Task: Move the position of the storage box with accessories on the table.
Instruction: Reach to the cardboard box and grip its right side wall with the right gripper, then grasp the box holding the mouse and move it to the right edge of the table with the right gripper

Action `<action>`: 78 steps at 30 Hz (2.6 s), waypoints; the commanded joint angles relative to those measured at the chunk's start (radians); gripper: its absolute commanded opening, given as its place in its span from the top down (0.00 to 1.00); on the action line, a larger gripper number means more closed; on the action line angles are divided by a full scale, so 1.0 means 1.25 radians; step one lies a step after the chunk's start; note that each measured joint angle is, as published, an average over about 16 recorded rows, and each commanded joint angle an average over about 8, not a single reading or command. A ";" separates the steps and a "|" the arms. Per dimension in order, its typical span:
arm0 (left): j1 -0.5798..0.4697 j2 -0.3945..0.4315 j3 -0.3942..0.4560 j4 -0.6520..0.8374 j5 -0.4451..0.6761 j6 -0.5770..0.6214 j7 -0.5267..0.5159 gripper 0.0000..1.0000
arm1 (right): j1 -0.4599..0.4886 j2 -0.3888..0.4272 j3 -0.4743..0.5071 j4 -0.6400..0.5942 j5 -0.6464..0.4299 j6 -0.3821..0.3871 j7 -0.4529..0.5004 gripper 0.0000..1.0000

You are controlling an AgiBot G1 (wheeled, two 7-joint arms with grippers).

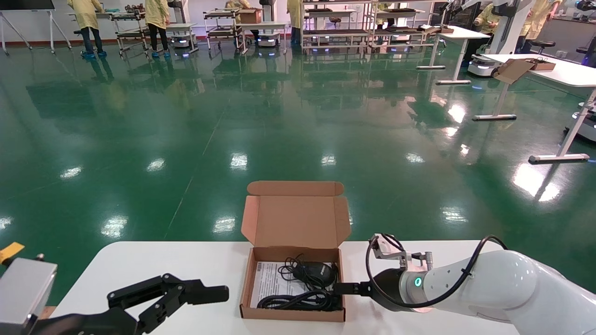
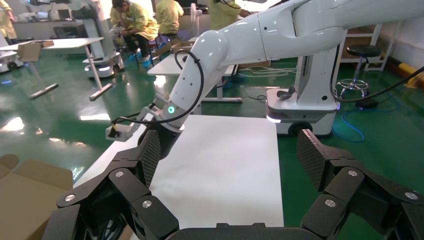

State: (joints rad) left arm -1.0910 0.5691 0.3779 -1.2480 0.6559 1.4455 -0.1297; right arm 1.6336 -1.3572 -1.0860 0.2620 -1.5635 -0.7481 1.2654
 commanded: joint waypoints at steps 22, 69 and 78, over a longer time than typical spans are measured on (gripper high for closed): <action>0.000 0.000 0.000 0.000 0.000 0.000 0.000 0.00 | 0.006 0.002 -0.036 -0.010 0.031 0.006 -0.002 1.00; 0.000 0.000 0.000 0.000 0.000 0.000 0.000 0.00 | 0.217 0.063 -0.025 -0.137 0.100 -0.339 -0.145 1.00; 0.000 0.000 0.000 0.000 0.000 0.000 0.000 0.00 | 0.311 0.123 -0.022 -0.166 0.100 -0.373 -0.184 1.00</action>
State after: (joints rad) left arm -1.0911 0.5690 0.3782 -1.2480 0.6557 1.4454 -0.1295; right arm 2.0211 -1.2011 -1.1152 0.0562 -1.4400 -1.2111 1.0350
